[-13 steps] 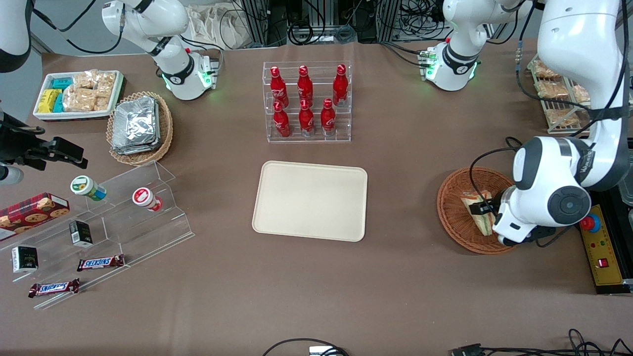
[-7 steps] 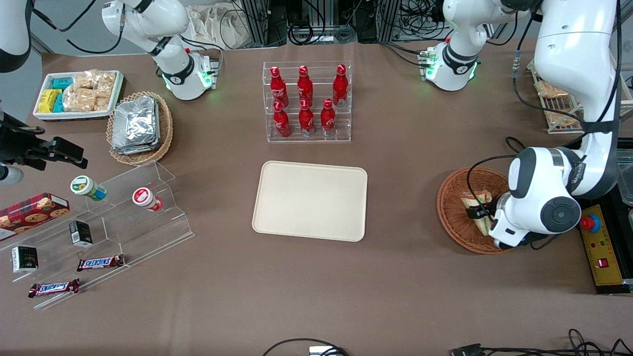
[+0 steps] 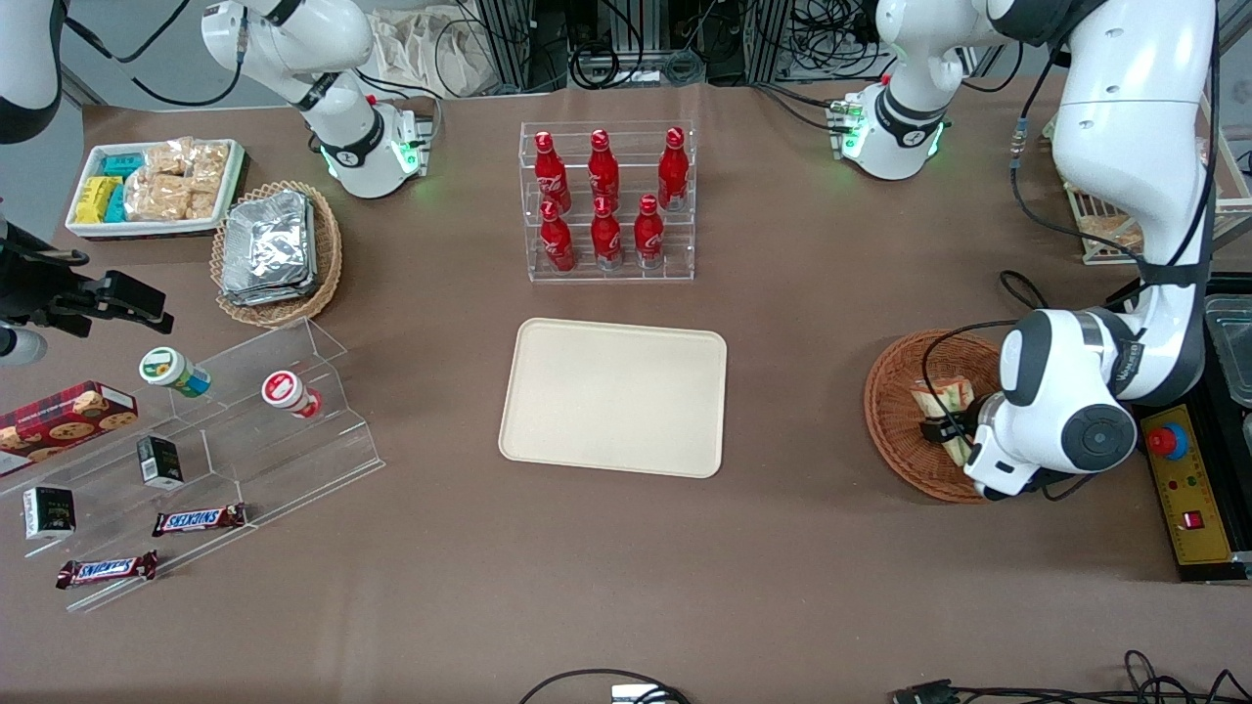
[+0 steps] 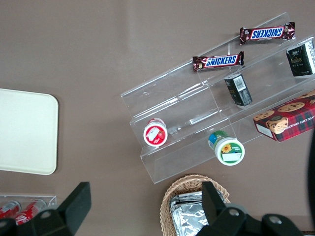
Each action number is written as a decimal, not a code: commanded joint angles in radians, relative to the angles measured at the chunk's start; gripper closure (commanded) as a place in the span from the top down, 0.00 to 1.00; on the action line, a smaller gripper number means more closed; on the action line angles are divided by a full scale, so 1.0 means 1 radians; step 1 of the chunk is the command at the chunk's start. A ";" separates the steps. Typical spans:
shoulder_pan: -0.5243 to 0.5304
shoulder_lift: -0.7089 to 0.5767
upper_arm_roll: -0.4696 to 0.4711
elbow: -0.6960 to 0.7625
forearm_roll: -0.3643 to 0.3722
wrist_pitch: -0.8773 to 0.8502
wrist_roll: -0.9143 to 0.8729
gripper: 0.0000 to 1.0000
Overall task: Place sandwich from basket to tray
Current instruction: 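Close the left gripper on the sandwich and lift it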
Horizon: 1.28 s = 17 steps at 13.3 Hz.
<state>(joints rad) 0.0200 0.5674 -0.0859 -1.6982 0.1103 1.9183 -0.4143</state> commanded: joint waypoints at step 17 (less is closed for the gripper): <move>-0.002 -0.181 -0.008 -0.087 -0.014 0.041 0.227 0.10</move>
<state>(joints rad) 0.0180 0.4723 -0.0914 -1.7714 0.1103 1.9939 -0.2744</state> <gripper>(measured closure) 0.797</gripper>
